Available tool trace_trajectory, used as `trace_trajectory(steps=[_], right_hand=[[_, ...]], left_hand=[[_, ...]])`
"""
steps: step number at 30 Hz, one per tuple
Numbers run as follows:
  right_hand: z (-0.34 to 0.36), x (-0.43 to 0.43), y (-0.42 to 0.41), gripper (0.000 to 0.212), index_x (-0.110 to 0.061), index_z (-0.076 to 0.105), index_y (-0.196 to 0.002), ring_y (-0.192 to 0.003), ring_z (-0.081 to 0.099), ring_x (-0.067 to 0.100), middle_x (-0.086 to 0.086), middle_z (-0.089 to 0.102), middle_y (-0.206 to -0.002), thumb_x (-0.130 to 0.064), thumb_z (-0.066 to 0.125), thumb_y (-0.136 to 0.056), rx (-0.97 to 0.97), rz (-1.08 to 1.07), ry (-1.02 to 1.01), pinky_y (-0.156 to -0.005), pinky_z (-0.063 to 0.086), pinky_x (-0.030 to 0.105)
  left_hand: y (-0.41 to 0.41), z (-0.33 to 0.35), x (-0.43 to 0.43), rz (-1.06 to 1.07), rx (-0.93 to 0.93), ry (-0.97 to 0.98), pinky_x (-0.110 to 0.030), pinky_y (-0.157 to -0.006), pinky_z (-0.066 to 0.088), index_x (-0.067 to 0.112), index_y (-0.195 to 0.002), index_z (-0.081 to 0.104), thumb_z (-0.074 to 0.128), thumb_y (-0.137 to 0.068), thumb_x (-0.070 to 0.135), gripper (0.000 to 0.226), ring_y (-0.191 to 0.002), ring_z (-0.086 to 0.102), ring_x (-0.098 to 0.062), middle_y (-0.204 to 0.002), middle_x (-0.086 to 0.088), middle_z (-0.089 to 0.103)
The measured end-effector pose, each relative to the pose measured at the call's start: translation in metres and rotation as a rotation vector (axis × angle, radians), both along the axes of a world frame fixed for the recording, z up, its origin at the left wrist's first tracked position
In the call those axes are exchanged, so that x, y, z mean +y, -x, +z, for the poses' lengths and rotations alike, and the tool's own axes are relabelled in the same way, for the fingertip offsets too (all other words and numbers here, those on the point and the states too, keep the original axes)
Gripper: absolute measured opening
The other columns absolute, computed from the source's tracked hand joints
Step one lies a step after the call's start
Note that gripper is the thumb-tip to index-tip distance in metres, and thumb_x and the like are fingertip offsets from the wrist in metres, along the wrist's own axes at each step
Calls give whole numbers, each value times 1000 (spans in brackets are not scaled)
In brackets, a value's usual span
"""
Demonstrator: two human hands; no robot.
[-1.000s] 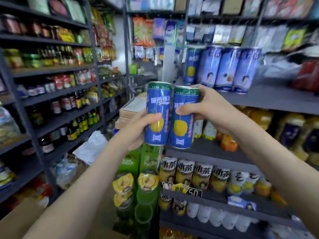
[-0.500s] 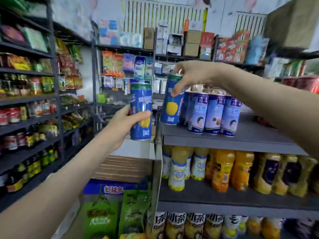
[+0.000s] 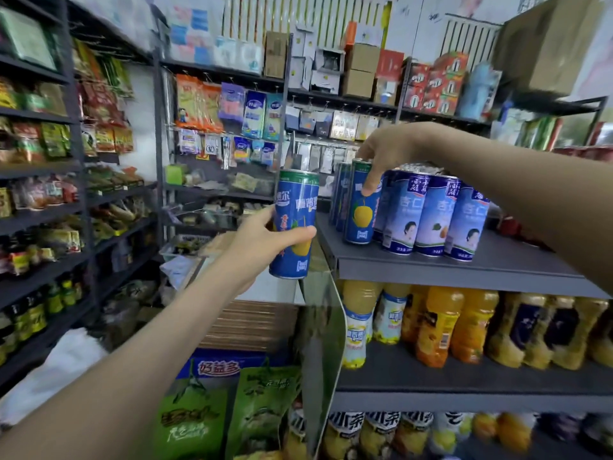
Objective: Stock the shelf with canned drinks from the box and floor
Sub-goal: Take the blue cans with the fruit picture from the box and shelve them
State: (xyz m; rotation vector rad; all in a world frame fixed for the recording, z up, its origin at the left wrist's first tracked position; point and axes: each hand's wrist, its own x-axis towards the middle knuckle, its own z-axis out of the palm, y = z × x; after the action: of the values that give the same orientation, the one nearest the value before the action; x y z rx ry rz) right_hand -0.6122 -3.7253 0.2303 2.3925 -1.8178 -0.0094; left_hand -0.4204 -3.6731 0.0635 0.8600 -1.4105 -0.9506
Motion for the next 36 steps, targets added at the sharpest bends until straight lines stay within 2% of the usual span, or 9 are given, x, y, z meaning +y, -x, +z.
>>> trace_trajectory(steps=[5, 7, 12, 14, 18, 20, 25, 32, 36], right_hand=[[-11, -12, 1, 77, 4, 54, -123, -117, 52, 35, 16, 57, -128, -46, 77, -69, 60, 9, 78, -102, 38, 48], [-13, -18, 2, 77, 2, 56, -121, -114, 53, 33, 13, 59, -123, -49, 77, -67, 80, 10, 131, -104, 34, 53], [-19, -21, 7, 66, -5, 57, -114, -115, 46, 33, 10, 57, -112, -54, 71, -72, 209, -45, 224, -104, 23, 52], [-21, -19, 4, 65, -7, 56, -118, -115, 44, 33, 12, 52, -116, -52, 70, -75, 250, -46, 229, -100, 29, 50], [-23, -19, -1, 54, -2, 56, -104, -91, 47, 27, 9, 53, -97, -46, 72, -76, 240, -34, 238, -95, 32, 48], [-26, -17, -3, 60, -3, 54, -110, -96, 49, 28, 9, 55, -100, -49, 72, -75, 263, -46, 235, -100, 31, 53], [-39, -20, -2, 66, -7, 57, -105, -112, 45, 31, 10, 54, -110, -60, 70, -69, 409, -59, 329, -108, 19, 56], [-41, -23, -2, 67, -7, 54, -110, -117, 42, 32, 11, 50, -118, -59, 71, -70, 420, -56, 352, -109, 17, 56], [-43, -25, -2, 69, -7, 52, -115, -120, 40, 32, 12, 49, -122, -58, 70, -72, 439, -66, 348, -109, 18, 55]], left_hand=[[11, 2, -8, 52, 72, 23, -33, -82, 52, 15, -120, 53, 77, -75, 18, 51, -97, 64, -16, -111, -1, 64], [12, 1, -9, 78, 134, 19, -29, -76, 52, 14, -122, 50, 77, -75, 19, 55, -97, 64, -15, -112, -1, 62], [9, 2, -9, 65, 230, -2, -17, -56, 51, 15, -121, 52, 73, -79, 17, 46, -85, 65, -9, -108, -1, 64], [8, 2, -10, 38, 244, -1, -16, -56, 52, 17, -119, 55, 71, -81, 15, 42, -83, 66, -8, -106, 0, 66], [11, 4, -15, -17, 250, 13, -19, -67, 52, 21, -115, 59, 69, -83, 13, 35, -89, 67, -9, -110, 0, 69], [13, 5, -18, -49, 254, 22, -22, -71, 52, 19, -117, 59, 68, -83, 12, 36, -90, 67, -10, -110, 0, 69], [16, 6, -27, -67, 208, 44, -30, -83, 52, 18, -121, 59, 70, -81, 11, 42, -97, 67, -15, -107, 2, 70], [18, 2, -35, -62, 129, 51, -28, -80, 53, 17, -123, 60, 73, -78, 13, 46, -94, 68, -13, -106, 3, 71], [27, 3, -35, -74, 112, 82, -18, -69, 52, 19, -113, 65, 72, -79, 11, 36, -84, 69, -6, -96, 7, 73]])
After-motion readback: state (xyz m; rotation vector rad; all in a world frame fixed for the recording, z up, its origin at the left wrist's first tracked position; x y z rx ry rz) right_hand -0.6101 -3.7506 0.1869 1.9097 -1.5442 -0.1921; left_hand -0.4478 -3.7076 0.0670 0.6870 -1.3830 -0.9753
